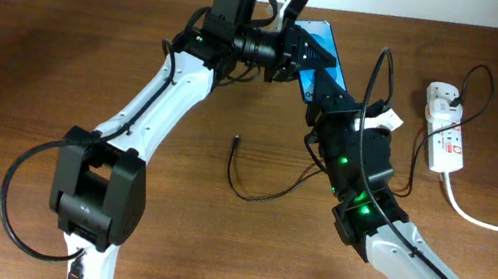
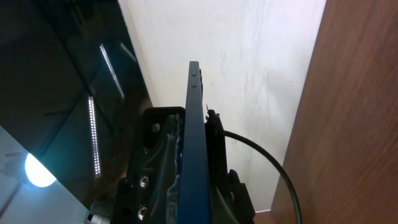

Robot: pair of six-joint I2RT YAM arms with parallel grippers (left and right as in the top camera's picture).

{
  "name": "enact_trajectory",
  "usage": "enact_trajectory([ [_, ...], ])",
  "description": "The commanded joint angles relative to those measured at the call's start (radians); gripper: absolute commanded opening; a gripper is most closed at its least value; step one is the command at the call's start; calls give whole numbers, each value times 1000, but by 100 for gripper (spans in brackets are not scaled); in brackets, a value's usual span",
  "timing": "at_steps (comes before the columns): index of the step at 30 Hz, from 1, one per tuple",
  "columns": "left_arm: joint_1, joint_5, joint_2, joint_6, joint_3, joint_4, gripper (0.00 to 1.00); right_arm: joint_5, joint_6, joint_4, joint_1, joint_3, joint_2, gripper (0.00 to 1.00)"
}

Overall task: Plug charger to phone and switch on socket
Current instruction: 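Move the left gripper to the phone's top end and close on it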

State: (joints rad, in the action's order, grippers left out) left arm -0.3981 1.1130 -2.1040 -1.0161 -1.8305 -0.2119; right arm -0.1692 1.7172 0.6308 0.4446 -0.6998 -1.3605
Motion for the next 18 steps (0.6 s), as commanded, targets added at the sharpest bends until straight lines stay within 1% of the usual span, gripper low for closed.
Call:
enact_trajectory([
  [1, 28, -90, 4, -91, -15, 20, 4, 22, -32, -2, 11, 2, 6, 4],
  [5, 28, -140, 4, -91, -15, 20, 5, 26, -32, -2, 11, 2, 6, 4],
  [14, 34, -188, 4, -91, -15, 20, 6, 31, -32, -2, 11, 2, 6, 4],
  [15, 35, -195, 4, -91, -15, 20, 5, 31, -32, -2, 12, 2, 6, 4],
  [16, 37, -198, 4, -91, -15, 21, 1, 34, -32, -2, 11, 2, 6, 4],
  [18, 40, -204, 4, -91, -15, 20, 0, 35, -32, -2, 11, 2, 6, 4],
])
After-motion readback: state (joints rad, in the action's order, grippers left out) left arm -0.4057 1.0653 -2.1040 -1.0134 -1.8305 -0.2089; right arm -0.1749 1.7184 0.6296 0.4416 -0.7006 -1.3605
